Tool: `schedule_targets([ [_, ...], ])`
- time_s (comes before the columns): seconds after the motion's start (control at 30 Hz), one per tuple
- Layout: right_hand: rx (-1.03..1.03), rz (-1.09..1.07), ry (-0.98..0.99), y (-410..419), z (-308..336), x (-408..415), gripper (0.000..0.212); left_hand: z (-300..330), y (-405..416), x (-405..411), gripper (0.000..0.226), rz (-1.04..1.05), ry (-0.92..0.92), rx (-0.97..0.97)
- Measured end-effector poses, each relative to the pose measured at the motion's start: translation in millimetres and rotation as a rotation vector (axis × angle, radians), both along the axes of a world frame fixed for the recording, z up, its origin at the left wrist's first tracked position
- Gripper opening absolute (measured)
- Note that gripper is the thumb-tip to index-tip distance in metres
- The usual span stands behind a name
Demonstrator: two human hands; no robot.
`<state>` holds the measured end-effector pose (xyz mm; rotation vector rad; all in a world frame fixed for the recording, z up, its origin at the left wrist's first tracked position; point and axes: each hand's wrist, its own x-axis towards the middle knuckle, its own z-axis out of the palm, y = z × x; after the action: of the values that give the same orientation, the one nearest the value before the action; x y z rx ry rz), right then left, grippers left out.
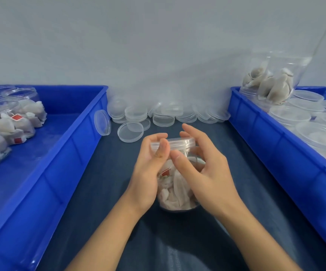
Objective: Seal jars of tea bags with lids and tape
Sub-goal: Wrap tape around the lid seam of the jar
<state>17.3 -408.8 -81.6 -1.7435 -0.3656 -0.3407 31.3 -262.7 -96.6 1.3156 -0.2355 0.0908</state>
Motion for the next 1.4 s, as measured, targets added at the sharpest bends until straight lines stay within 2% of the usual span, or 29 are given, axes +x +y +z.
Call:
schedule_targets([
  [0.2,0.059,0.003,-0.011,-6.7,-2.5,4.3,0.045,-0.7,-0.4,0.1,0.051,-0.006,0.007,-0.024],
  [0.5,0.064,0.011,-0.021,-11.2,-5.6,10.2,0.036,-1.4,1.4,0.9,0.049,0.024,0.044,-0.051],
  [1.13,0.03,-0.013,-0.021,-11.6,-7.2,10.0,0.033,-4.4,2.2,2.1,0.058,-0.002,0.095,-0.047],
  [1.3,0.063,-0.002,-0.022,-9.8,-7.7,8.7,0.043,-5.5,3.5,3.5,0.073,-0.014,0.112,-0.048],
  [1.4,0.096,0.023,-0.022,-8.3,-8.1,8.6,0.041,-6.0,6.0,3.7,0.075,-0.036,0.135,-0.075],
])
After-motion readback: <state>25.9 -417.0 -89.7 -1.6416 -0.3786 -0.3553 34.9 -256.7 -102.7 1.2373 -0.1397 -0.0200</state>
